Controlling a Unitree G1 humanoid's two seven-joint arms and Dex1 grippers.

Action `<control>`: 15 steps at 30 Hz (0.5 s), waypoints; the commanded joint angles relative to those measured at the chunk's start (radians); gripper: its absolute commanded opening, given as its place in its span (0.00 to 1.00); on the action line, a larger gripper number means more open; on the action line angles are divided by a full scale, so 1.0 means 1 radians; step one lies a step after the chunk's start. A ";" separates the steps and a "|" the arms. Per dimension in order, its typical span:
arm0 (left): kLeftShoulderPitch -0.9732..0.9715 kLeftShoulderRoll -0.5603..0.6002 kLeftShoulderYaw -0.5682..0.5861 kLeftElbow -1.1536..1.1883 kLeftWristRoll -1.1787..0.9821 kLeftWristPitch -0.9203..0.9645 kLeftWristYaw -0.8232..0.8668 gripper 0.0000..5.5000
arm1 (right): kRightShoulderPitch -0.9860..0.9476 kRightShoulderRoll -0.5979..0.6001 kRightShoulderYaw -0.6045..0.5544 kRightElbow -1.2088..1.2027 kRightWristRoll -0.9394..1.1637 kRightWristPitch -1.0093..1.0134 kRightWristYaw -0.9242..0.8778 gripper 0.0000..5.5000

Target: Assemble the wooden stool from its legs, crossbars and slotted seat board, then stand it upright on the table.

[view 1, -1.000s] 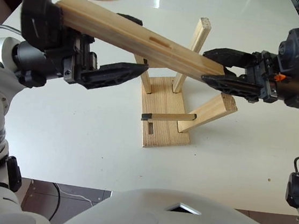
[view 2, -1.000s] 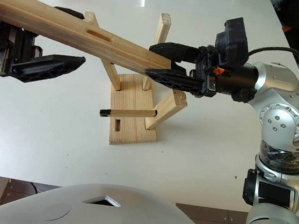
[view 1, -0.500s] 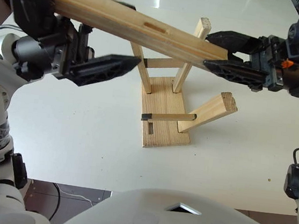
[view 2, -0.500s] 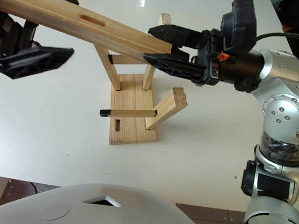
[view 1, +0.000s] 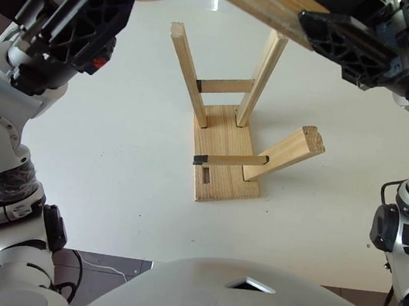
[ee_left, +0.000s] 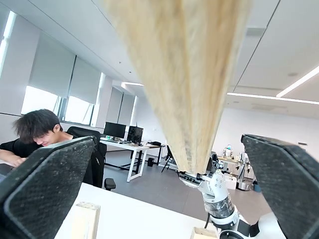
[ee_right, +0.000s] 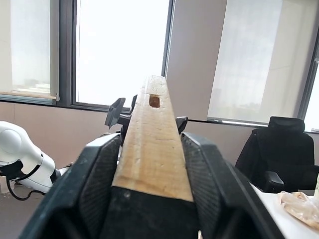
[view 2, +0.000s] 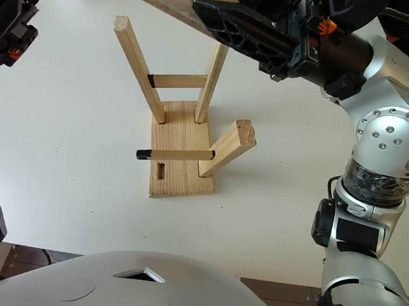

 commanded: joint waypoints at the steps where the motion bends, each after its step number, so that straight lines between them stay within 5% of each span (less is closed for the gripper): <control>1: -0.013 -0.046 -0.026 -0.040 0.005 -0.016 0.021 0.98 | -0.015 0.035 0.016 -0.014 0.019 -0.003 -0.012 0.37; 4: -0.043 -0.078 -0.059 -0.092 -0.009 -0.028 0.052 0.98 | -0.016 0.052 0.032 -0.016 0.021 0.004 -0.006 0.37; 15: -0.082 -0.061 -0.051 -0.126 -0.098 -0.026 0.100 0.67 | 0.017 0.041 0.070 -0.029 0.006 0.013 0.047 0.37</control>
